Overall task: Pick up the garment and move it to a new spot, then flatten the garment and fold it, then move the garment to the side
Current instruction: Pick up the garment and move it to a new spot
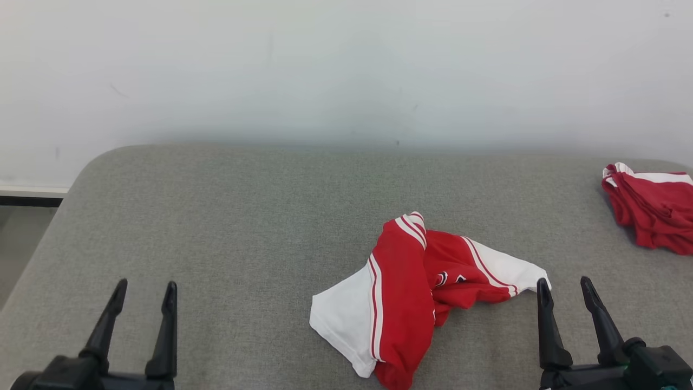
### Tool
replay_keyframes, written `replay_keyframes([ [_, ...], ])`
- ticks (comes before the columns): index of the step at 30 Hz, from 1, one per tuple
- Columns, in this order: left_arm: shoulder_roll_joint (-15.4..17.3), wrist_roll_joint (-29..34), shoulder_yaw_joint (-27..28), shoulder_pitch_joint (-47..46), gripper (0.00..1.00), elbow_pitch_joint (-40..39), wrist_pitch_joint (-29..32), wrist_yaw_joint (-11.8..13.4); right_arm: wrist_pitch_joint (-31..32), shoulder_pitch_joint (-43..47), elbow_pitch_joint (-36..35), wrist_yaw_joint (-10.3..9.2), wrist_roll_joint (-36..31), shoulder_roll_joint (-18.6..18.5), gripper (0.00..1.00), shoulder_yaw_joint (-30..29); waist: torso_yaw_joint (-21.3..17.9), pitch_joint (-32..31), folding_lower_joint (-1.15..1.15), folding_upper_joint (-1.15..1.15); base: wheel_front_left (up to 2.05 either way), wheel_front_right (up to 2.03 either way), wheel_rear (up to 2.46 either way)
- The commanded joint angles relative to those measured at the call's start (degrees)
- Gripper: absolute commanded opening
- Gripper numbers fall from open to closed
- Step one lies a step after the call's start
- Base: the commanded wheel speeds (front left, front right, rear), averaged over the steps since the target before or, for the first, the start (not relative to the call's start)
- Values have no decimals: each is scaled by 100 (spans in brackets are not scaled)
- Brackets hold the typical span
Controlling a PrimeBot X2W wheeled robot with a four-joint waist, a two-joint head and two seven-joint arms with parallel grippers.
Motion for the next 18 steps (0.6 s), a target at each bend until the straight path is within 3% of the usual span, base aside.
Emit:
replay_keyframes([
  [1, -49, 111, 62, 153, 100, -16, -19, -51, 30, 88, -5, -15, 24, -1, 100, -29, 19, -24, 0, 0, 0, 0, 0],
  [18, -714, 694, 529, 675, 100, 337, -19, -517, -2, 453, 67, -15, 96, -1, 100, -53, -20, -11, 0, 0, 0, 0, 0],
])
